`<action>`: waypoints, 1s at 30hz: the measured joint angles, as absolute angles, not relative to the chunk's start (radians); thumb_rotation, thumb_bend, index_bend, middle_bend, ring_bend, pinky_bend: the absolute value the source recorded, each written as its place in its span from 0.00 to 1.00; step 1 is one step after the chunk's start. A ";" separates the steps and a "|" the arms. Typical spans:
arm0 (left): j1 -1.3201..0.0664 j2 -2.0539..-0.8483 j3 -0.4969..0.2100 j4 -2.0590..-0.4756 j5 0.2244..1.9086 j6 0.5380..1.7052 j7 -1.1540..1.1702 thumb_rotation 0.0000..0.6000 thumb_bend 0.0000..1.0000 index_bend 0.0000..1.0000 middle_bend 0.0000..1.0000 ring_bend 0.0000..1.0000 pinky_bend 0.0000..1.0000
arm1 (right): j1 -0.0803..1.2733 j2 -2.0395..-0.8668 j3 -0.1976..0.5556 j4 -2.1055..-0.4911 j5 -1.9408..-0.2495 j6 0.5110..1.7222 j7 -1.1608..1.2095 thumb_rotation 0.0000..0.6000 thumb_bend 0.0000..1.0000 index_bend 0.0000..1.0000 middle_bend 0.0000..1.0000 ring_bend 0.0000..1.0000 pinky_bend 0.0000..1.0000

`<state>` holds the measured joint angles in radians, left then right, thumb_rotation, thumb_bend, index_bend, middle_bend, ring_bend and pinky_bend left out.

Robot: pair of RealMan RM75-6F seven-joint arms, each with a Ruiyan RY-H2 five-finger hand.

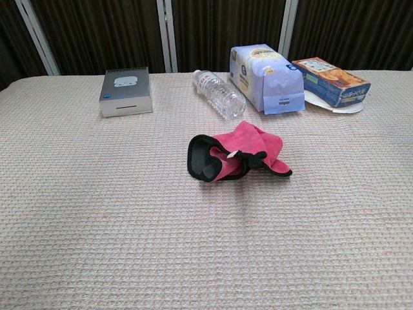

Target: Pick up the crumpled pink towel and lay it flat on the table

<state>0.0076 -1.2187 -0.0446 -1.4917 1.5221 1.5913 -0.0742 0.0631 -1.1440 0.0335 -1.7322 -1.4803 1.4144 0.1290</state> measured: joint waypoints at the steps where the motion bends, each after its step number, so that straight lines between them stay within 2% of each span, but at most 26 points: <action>1: 0.006 -1.219 -0.045 -1.493 1.522 1.589 -0.073 1.00 0.03 0.01 0.00 0.00 0.00 | 0.064 -1.146 0.035 -1.729 -1.483 1.416 0.127 1.00 0.31 0.00 0.00 0.00 0.00; 5: 0.004 -1.222 -0.044 -1.488 1.521 1.586 -0.064 1.00 0.03 0.01 0.00 0.00 0.00 | 0.072 -1.156 0.044 -1.711 -1.507 1.431 0.123 1.00 0.31 0.01 0.00 0.00 0.00; 12: -0.002 -1.224 -0.057 -1.489 1.507 1.583 -0.055 1.00 0.04 0.01 0.00 0.00 0.00 | 0.137 -1.203 0.083 -1.660 -1.567 1.429 0.134 1.00 0.31 0.19 0.00 0.00 0.00; 20: -0.015 -1.230 -0.073 -1.483 1.479 1.565 -0.034 1.00 0.04 0.01 0.00 0.00 0.00 | 0.255 -1.315 0.136 -1.630 -1.597 1.365 0.060 1.00 0.31 0.20 0.00 0.00 0.00; 30: -0.023 -1.224 -0.096 -1.475 1.447 1.553 -0.054 1.00 0.04 0.01 0.00 0.00 0.00 | 0.378 -1.543 0.175 -1.576 -1.509 1.225 -0.075 1.00 0.31 0.21 0.00 0.00 0.00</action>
<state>-0.0235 -1.2236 -0.0957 -1.4749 1.4469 1.5534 -0.0537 0.3779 -1.5426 0.1753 -1.5758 -1.5090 1.2253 -0.0749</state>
